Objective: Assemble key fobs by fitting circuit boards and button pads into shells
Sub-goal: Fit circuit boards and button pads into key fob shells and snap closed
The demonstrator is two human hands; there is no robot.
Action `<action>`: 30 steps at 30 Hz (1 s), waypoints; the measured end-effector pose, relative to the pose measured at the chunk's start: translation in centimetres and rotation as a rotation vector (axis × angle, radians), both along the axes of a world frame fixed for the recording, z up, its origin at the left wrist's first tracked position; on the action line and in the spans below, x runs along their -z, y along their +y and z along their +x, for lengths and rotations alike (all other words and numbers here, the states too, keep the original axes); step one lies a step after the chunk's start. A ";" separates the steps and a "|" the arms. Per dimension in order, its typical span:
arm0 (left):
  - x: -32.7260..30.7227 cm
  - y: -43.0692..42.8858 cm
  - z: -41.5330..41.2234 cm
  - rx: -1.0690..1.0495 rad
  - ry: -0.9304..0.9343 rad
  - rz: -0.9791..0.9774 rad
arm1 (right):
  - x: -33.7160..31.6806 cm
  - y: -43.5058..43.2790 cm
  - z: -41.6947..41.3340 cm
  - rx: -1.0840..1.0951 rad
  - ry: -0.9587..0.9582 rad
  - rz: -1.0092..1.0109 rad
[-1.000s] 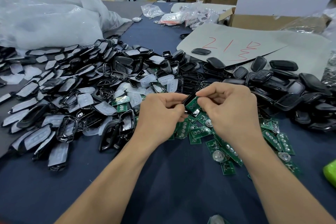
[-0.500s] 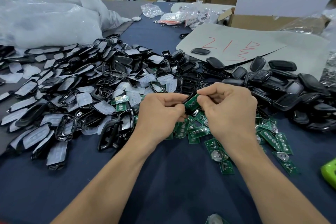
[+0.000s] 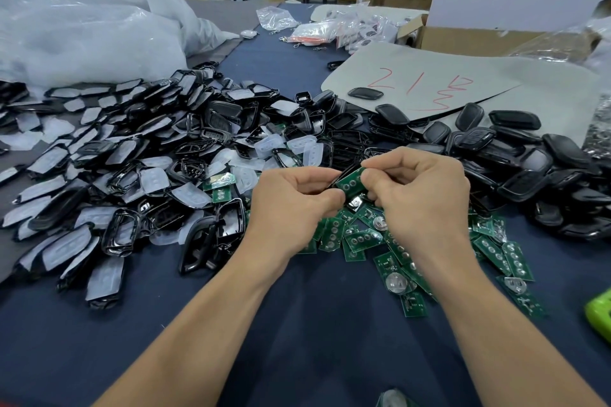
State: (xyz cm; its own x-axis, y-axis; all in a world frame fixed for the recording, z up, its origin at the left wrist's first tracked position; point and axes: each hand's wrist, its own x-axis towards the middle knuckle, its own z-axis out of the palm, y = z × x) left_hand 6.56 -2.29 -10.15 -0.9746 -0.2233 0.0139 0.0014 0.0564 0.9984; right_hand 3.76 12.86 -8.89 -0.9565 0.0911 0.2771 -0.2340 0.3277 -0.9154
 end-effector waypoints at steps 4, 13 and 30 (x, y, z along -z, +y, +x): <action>0.1 -0.1 0.0 -0.002 0.005 0.002 | 0.0 0.3 -0.2 -0.008 -0.007 -0.039; 0.2 -0.5 0.0 0.056 -0.006 -0.011 | -0.2 0.4 -0.1 -0.053 -0.051 0.008; -0.2 -0.2 0.1 -0.050 0.078 0.057 | 0.3 -1.1 1.0 0.207 0.356 0.263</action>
